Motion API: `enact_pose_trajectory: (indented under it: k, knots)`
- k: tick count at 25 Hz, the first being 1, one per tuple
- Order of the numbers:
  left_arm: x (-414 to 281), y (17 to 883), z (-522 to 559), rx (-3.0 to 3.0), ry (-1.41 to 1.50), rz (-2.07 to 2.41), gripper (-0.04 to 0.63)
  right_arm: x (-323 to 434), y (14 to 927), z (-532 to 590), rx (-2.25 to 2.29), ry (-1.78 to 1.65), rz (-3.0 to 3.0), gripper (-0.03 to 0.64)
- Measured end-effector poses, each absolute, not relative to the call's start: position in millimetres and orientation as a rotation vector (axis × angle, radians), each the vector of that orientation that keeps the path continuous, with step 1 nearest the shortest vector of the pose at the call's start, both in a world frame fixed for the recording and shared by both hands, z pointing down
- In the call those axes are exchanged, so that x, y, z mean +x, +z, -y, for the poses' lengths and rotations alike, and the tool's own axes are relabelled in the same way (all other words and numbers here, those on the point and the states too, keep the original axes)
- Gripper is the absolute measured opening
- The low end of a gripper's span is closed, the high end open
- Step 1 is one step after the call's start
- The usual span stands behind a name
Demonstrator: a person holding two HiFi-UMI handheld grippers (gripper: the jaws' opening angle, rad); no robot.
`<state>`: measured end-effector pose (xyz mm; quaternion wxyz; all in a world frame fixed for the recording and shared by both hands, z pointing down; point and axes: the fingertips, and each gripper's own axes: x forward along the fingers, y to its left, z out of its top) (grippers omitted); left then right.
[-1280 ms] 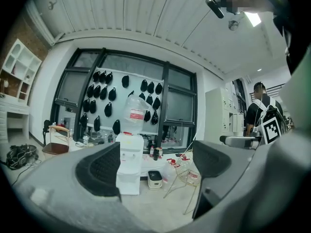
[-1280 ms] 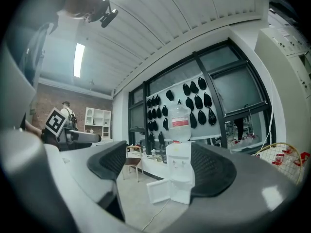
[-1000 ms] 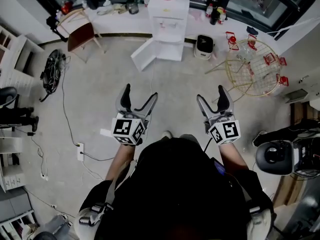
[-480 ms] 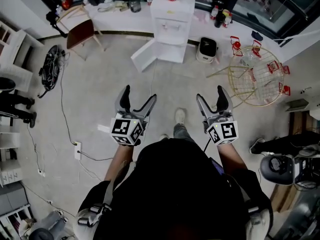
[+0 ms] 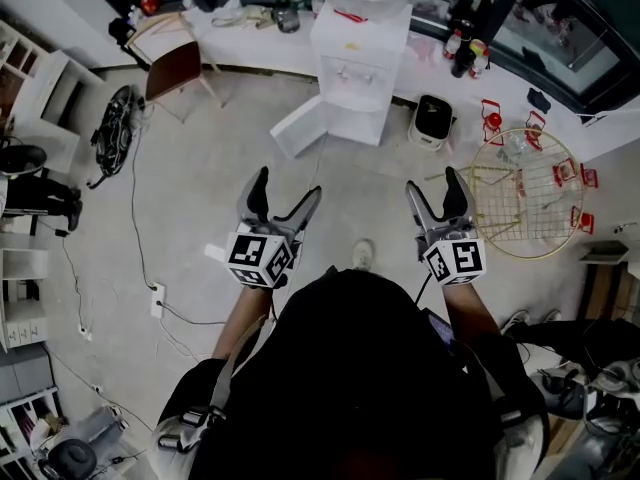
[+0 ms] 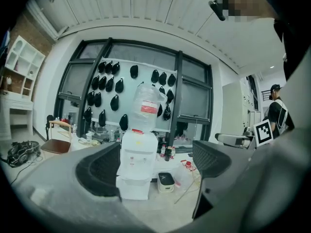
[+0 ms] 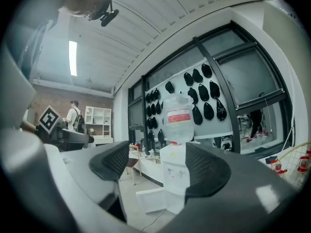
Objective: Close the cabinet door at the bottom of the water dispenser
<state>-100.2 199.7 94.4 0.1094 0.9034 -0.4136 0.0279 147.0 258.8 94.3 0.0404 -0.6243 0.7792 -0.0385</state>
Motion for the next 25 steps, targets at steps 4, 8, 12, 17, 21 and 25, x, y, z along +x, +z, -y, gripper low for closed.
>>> enact_pose_trajectory:
  k: [4,8,12,17,21,25]
  knots:
    - [-83.7,97.6,-174.9,2.639,0.084,1.235,0.465,167.4,94.6,-225.1,-1.894,-0.122,-2.395,0.347]
    - [-69.5,107.8,-153.4,2.613,0.112,1.248,0.465,181.4,94.9,-204.1,-1.873,-0.122,-2.415,0.341]
    - [-47.2,116.8,-140.8,2.605,0.131,1.237,0.463,193.9,101.0,-189.3,-1.85,-0.155,-2.423,0.331]
    - [-18.7,124.8,-136.3,2.613,0.155,1.176,0.465,189.3,107.6,-169.2,-1.797,-0.175,-2.477,0.327]
    - [-25.8,130.6,-128.3,2.604,0.184,1.201,0.463,175.3,117.3,-156.3,-1.735,-0.214,-2.544,0.327]
    - [-43.7,138.8,-109.5,2.583,0.203,1.221,0.463,165.7,119.0,-140.7,-1.735,-0.222,-2.552,0.325]
